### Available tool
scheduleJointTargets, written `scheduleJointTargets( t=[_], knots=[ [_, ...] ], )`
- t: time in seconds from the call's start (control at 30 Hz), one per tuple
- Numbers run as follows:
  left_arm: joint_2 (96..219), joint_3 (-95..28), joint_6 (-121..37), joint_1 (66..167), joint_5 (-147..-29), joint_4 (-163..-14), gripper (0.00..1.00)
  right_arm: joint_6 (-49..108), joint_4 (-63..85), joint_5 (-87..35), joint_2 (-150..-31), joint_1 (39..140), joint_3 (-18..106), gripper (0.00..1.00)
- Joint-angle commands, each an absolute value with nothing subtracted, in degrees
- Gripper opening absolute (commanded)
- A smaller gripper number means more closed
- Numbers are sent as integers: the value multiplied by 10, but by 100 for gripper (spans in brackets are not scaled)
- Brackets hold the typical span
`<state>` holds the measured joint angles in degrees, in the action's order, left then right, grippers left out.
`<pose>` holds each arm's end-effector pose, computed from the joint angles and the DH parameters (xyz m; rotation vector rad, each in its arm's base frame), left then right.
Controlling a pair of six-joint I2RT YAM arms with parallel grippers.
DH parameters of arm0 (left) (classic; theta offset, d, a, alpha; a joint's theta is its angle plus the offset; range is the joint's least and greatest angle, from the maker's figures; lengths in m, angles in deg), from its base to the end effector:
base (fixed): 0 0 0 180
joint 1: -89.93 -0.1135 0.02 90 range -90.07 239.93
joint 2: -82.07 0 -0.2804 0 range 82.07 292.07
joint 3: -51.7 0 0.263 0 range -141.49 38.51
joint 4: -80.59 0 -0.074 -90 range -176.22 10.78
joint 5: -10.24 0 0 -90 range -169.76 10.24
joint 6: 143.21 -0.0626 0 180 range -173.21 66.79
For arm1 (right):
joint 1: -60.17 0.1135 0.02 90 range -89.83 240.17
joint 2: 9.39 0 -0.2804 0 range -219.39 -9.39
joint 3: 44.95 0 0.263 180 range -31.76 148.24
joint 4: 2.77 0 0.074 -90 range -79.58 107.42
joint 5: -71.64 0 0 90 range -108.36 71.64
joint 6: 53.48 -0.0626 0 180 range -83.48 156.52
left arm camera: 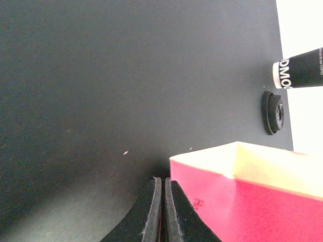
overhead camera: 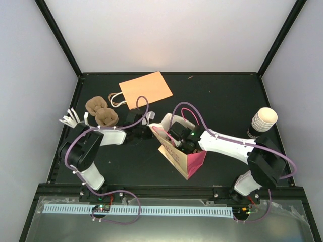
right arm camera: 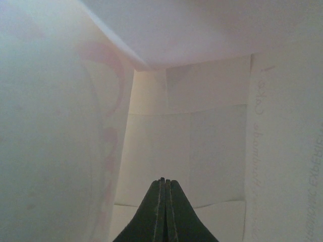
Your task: Pack the takeout coffee
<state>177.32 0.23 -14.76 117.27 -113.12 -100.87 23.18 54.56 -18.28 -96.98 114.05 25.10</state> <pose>0.2764 -0.1816 0.1257 0.0865 2.4926 -1.2154 0.1738 0.2380 0.1825 -1.0091 2.7330 0.2125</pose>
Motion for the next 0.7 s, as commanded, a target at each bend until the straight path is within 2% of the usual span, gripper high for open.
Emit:
scheduleJointTargets(
  t=[0.0, 0.17, 0.4, 0.67],
  knots=[
    [1798, -36, -146, 1194, -1153, -1025, 6, 236, 549, -178, -981, 1137, 262, 1],
    [1792, -37, -133, 1215, -1172, -1028, 4, 236, 589, -155, -991, 1136, 289, 1],
    [1699, -27, -121, 1236, -1161, -981, 4, 219, 651, -106, -1002, 1137, 323, 1],
    [1610, -9, -79, 1253, -1150, -958, 4, 192, 623, -118, -1007, 1137, 320, 1]
  ],
)
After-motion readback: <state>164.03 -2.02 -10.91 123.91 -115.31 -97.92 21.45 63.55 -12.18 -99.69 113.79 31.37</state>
